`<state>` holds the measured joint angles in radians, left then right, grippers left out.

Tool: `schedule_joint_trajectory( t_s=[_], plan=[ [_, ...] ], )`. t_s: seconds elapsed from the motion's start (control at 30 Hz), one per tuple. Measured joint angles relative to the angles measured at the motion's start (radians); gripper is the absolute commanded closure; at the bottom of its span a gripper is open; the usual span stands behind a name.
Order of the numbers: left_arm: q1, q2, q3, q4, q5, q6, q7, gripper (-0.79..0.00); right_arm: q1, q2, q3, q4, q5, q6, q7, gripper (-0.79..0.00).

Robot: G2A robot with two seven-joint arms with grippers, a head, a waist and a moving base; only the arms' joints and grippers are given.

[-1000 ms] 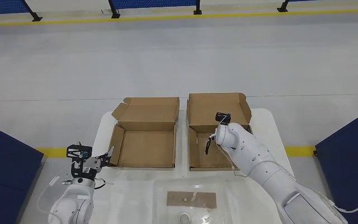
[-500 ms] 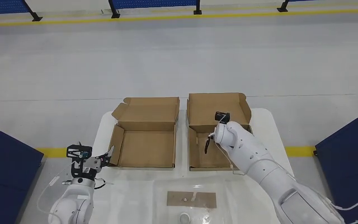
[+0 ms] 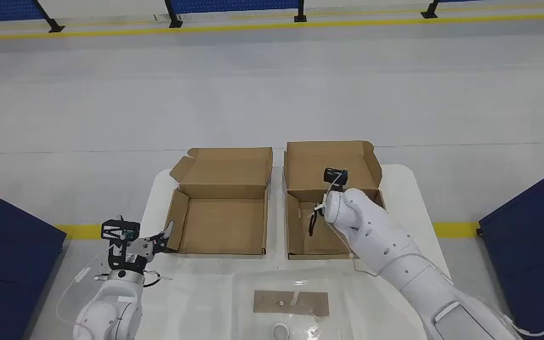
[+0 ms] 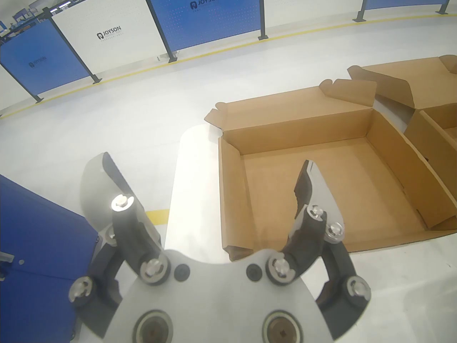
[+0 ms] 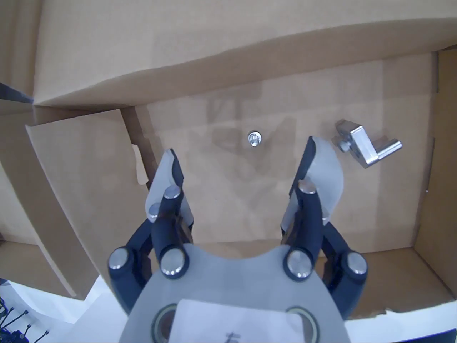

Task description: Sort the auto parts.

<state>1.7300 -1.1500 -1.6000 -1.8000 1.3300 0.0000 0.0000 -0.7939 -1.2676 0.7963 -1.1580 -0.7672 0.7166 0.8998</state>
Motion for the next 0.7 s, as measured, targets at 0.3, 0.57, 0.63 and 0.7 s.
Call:
schedule_joint_trajectory(
  t_s=[0.3,0.57,0.63,0.7],
  plan=[
    [0.0,0.0,0.0,0.0,0.0,0.0,0.0,-0.785,-0.173,0.079,0.178,-0.307,-0.056,-0.106,0.105,-0.785],
    [0.0,0.0,0.0,0.0,0.0,0.0,0.0,-0.785,-0.374,0.139,0.42,-0.556,0.061,-0.368,0.175,-0.785],
    [0.0,0.0,0.0,0.0,0.0,0.0,0.0,-0.785,-0.414,0.148,0.477,-0.587,0.122,-0.453,0.183,-0.785],
    [0.0,0.0,0.0,0.0,0.0,0.0,0.0,-0.785,-0.435,0.152,0.511,-0.593,0.172,-0.51,0.18,-0.785]
  ],
)
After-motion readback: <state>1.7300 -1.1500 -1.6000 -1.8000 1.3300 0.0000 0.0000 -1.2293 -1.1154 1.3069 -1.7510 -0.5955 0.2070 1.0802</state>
